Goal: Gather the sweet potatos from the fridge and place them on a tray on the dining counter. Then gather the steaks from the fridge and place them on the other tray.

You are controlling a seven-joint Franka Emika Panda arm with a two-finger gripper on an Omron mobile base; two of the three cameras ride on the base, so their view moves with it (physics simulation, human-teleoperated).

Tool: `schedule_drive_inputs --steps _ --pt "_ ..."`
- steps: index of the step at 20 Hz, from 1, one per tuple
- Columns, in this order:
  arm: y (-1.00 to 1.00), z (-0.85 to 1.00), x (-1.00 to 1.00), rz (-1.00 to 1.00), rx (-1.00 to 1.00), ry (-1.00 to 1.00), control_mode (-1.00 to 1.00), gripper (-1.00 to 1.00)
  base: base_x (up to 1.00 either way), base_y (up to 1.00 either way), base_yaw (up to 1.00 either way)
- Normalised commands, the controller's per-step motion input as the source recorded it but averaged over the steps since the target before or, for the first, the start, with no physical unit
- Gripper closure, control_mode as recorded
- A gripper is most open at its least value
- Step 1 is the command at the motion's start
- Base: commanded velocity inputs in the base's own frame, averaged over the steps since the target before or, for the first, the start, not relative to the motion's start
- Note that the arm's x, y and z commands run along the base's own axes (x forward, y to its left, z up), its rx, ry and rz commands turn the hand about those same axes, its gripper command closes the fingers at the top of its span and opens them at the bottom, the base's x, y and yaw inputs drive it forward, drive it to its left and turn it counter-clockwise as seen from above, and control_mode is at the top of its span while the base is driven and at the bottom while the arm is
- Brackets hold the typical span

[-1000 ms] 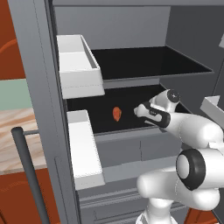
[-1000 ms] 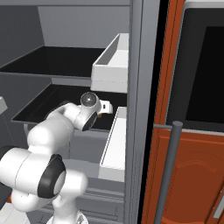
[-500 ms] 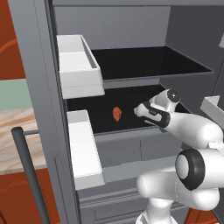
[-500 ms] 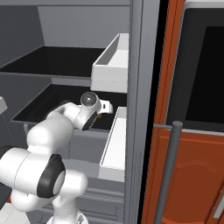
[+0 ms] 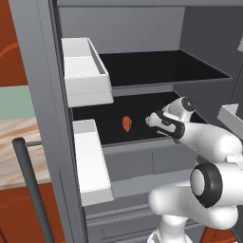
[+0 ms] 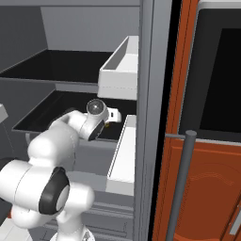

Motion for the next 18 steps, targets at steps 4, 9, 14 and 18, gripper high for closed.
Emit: schedule_drive_inputs --steps 4,9,14,18 --pt "0.01 0.00 -0.63 -0.11 0.00 0.00 -1.00 1.00 0.00 0.00 0.00" --pt "0.00 0.56 -0.46 -0.06 0.00 0.10 -1.00 1.00 0.00 0.00 0.00" --pt "0.00 0.53 -0.46 -0.03 -0.01 0.22 -1.00 1.00 0.00 0.00 0.00" --pt "0.00 0.41 -0.50 0.00 0.00 0.20 -1.00 1.00 0.00 0.00 0.00"
